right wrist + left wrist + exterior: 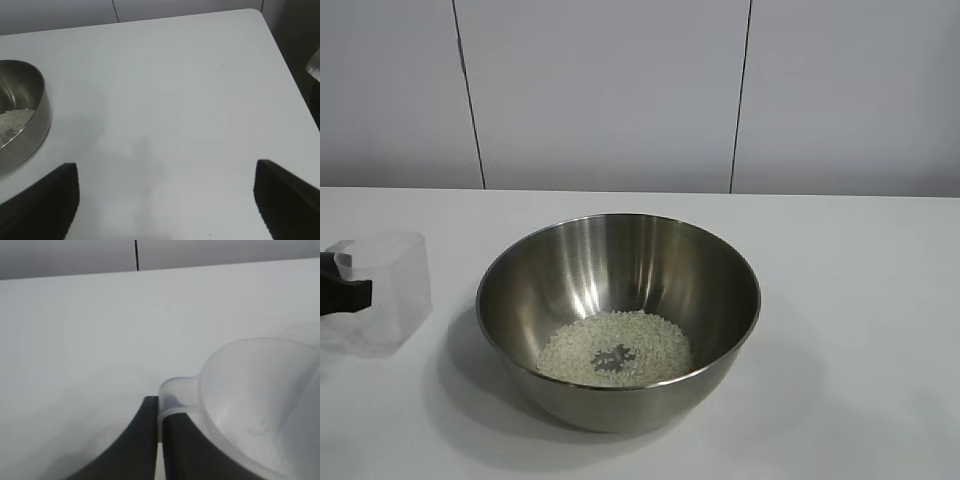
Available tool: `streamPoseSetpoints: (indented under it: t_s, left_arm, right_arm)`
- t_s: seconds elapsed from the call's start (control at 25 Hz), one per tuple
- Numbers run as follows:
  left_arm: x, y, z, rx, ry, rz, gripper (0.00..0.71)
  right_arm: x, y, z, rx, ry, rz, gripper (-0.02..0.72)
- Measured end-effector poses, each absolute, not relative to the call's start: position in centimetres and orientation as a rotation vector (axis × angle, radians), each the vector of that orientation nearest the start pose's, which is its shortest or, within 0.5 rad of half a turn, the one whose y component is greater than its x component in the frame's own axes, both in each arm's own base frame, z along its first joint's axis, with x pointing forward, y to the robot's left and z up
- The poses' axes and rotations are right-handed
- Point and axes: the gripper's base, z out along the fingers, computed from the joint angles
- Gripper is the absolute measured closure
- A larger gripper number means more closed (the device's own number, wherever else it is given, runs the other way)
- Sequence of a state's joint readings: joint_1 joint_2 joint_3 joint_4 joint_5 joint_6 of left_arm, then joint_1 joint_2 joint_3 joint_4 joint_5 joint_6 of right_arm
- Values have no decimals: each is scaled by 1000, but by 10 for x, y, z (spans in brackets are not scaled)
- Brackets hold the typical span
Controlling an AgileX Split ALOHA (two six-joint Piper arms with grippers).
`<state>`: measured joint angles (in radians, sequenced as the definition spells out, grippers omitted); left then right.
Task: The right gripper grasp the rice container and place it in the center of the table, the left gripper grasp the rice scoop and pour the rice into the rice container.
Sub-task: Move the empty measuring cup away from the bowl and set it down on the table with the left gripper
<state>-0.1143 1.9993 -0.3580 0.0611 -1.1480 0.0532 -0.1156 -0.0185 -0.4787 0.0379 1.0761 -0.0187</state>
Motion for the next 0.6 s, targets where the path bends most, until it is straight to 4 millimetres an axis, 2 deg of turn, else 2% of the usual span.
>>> streamPoseSetpoints:
  t_s: [0.6]
  left_arm:
    - [260, -38, 78, 241, 1960, -116, 698]
  right_arm:
    - [-6, 4, 270, 98, 2061, -37, 54]
